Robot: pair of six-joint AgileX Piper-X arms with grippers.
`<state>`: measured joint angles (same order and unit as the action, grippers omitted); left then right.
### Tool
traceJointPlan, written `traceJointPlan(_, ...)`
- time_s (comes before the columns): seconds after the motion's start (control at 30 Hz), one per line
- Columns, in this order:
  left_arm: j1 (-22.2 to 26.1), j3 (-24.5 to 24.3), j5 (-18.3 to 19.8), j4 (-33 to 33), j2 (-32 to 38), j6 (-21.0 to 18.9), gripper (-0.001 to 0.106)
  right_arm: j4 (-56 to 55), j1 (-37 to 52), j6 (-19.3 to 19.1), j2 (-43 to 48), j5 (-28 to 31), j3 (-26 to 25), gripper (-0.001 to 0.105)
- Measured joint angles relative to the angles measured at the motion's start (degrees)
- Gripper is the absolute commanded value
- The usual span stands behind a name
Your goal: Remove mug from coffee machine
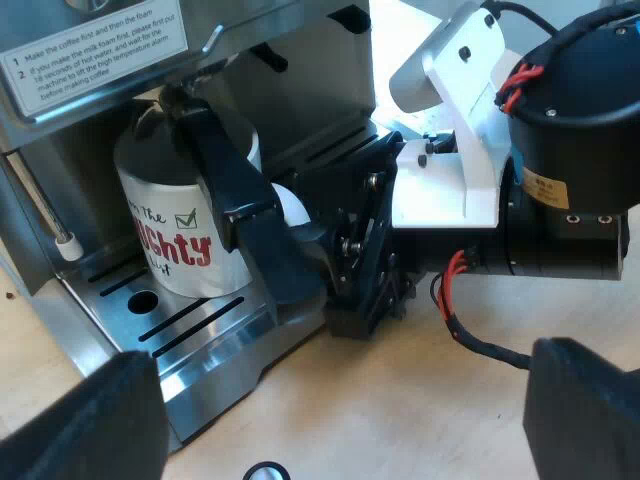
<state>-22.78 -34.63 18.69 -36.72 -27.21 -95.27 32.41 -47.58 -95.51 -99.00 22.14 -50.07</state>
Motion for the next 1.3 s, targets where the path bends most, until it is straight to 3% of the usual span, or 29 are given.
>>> traceJointPlan(0.13, 0.0, 0.0, 0.0, 0.0, 0.0, 0.0, 0.077, 0.0, 0.0, 0.0, 0.0, 0.0, 0.0, 0.063)
traceJointPlan(0.27, 0.0, 0.0, 0.0, 0.0, 0.0, 0.0, 0.077, 0.0, 0.0, 0.0, 0.0, 0.0, 0.0, 0.056)
traceJointPlan(0.37, 0.0, 0.0, 0.0, 0.0, 0.0, 0.0, 0.077, 0.0, 0.0, 0.0, 0.0, 0.0, 0.0, 0.039)
traceJointPlan(0.47, 0.0, 0.0, 0.0, 0.0, 0.0, 0.0, 0.077, 0.1, 0.0, 0.0, 0.0, 0.0, 0.0, 0.033)
traceJointPlan(0.57, 0.0, 0.0, 0.0, 0.0, 0.0, 0.0, 0.077, 0.2, 0.0, 0.0, 0.0, 0.0, 0.0, 0.017)
traceJointPlan(0.77, 0.0, 0.0, 0.0, 0.0, 0.0, 0.0, 0.077, 0.4, 0.0, -0.1, 0.0, 0.0, 0.0, 0.0)
traceJointPlan(1.3, 0.0, 0.0, 0.0, 0.0, 0.0, 0.0, 0.077, 0.0, -0.3, -0.1, 0.0, 0.0, 0.0, 0.0)
